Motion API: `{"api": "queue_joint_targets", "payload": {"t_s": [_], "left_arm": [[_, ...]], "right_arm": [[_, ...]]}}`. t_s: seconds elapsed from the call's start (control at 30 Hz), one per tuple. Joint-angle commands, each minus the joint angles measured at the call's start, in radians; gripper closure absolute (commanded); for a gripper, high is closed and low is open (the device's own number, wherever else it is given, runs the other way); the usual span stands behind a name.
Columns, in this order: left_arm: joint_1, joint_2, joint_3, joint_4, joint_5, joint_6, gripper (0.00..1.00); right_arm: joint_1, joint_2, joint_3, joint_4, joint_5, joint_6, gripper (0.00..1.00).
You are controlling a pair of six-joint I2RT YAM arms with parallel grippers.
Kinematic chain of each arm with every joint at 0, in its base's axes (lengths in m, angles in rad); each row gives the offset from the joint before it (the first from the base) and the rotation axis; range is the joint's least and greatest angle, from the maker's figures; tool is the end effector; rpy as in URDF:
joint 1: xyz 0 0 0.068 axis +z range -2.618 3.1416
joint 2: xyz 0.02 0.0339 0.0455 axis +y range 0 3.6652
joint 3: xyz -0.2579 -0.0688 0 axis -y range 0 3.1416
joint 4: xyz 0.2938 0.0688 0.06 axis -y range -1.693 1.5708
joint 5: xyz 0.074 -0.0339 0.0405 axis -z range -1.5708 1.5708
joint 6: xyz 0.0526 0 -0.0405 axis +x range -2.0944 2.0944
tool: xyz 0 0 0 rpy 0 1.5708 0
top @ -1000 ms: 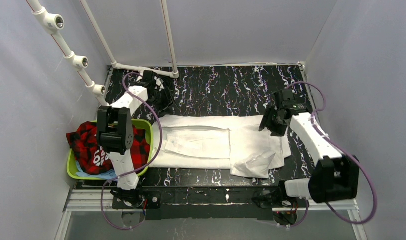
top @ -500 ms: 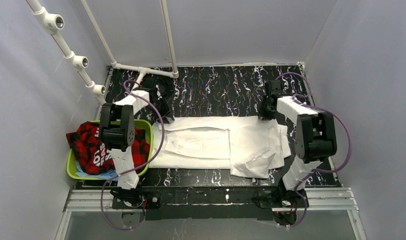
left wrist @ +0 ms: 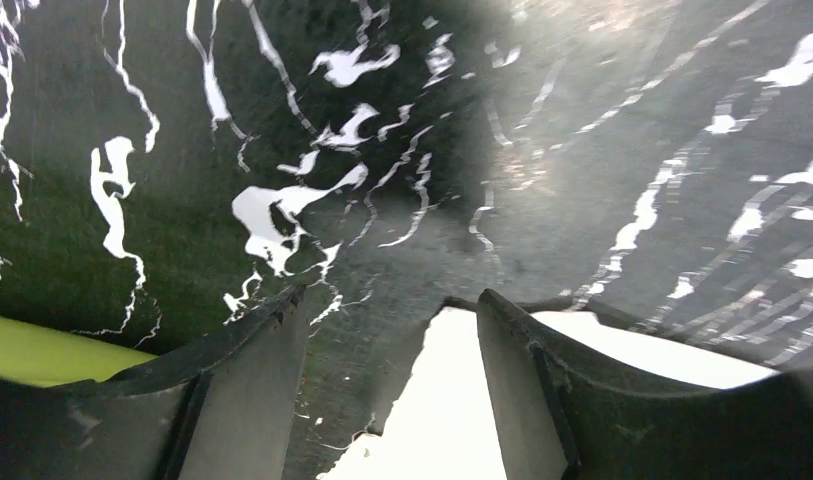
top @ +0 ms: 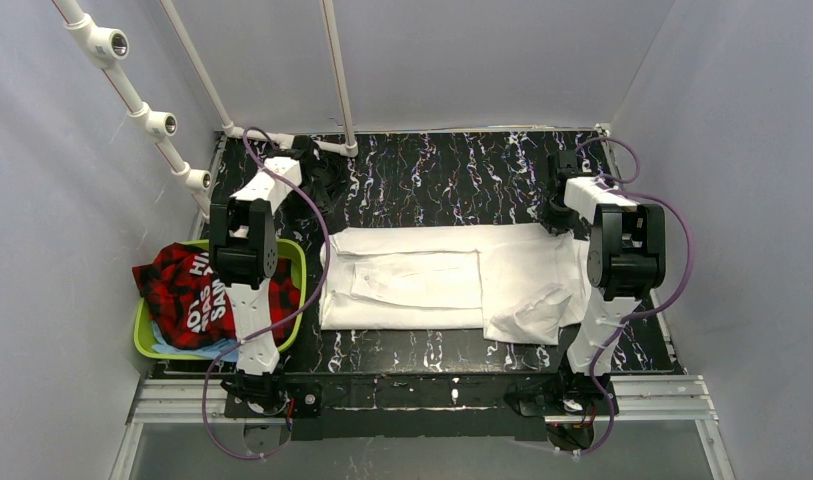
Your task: Set up the pet bed
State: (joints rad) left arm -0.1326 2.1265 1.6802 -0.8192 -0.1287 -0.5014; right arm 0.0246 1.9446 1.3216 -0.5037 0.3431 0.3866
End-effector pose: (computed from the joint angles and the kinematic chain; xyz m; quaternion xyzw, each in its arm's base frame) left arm 0.4815 -0.0574 0.1396 -0.1905 0.9678 0.0131 0.1640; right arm 0.4412 -0.0068 0.1193 0.2100 0.9387 -0.1187 0.2464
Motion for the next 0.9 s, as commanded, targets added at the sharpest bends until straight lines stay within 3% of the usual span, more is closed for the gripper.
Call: {"api": "queue_joint_targets", "payload": {"t_s": [0.0, 0.13, 0.23, 0.33, 0.43, 0.63, 0.87], "left_arm": [[0.002, -0.029, 0.097, -0.032, 0.110, 0.056, 0.39], [-0.007, -0.078, 0.100, 0.041, 0.315, 0.079, 0.37], [-0.030, -0.140, 0.061, 0.095, 0.394, 0.091, 0.35], [-0.046, -0.183, 0.032, 0.106, 0.426, 0.109, 0.33], [-0.048, -0.212, -0.006, 0.120, 0.444, 0.113, 0.32], [-0.050, -0.266, -0.067, 0.136, 0.467, 0.107, 0.32], [-0.053, -0.319, -0.115, 0.149, 0.473, 0.069, 0.32]], "right_arm": [[-0.011, 0.066, 0.052, 0.054, -0.039, -0.060, 0.68], [-0.011, 0.029, 0.174, -0.042, -0.095, -0.052, 0.59], [-0.010, -0.071, 0.195, -0.223, 0.031, -0.012, 0.46], [-0.006, -0.198, 0.106, -0.319, 0.072, -0.017, 0.39], [-0.006, -0.346, -0.058, -0.347, 0.011, -0.005, 0.33], [-0.006, -0.538, -0.347, -0.330, -0.155, 0.097, 0.32], [-0.005, -0.554, -0.424, -0.286, -0.199, 0.115, 0.51]]}}
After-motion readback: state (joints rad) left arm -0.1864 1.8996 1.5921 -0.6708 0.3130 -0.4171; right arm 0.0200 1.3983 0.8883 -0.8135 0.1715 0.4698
